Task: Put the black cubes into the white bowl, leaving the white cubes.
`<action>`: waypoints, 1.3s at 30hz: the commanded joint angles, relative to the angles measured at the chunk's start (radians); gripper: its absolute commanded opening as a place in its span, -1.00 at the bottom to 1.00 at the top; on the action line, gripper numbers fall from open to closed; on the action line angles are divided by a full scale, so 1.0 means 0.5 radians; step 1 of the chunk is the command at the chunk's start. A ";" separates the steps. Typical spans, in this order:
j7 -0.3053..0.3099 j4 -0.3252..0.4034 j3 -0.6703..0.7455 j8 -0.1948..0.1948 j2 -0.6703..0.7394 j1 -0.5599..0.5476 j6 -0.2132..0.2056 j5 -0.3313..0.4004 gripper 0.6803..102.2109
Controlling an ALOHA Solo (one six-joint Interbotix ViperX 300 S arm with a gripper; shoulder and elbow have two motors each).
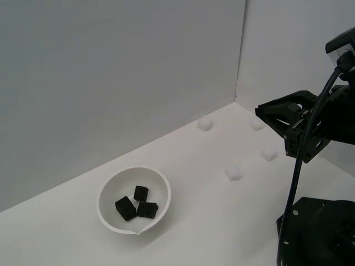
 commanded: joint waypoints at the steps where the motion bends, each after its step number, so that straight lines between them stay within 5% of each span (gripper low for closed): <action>1: 0.006 -0.006 0.098 0.021 0.089 0.021 -0.003 -0.012 -0.96; 14: 0.046 0.034 0.577 0.018 0.574 0.021 -0.003 0.025 -0.96; 39: 0.107 0.046 0.960 0.015 0.960 0.021 -0.003 0.043 -0.96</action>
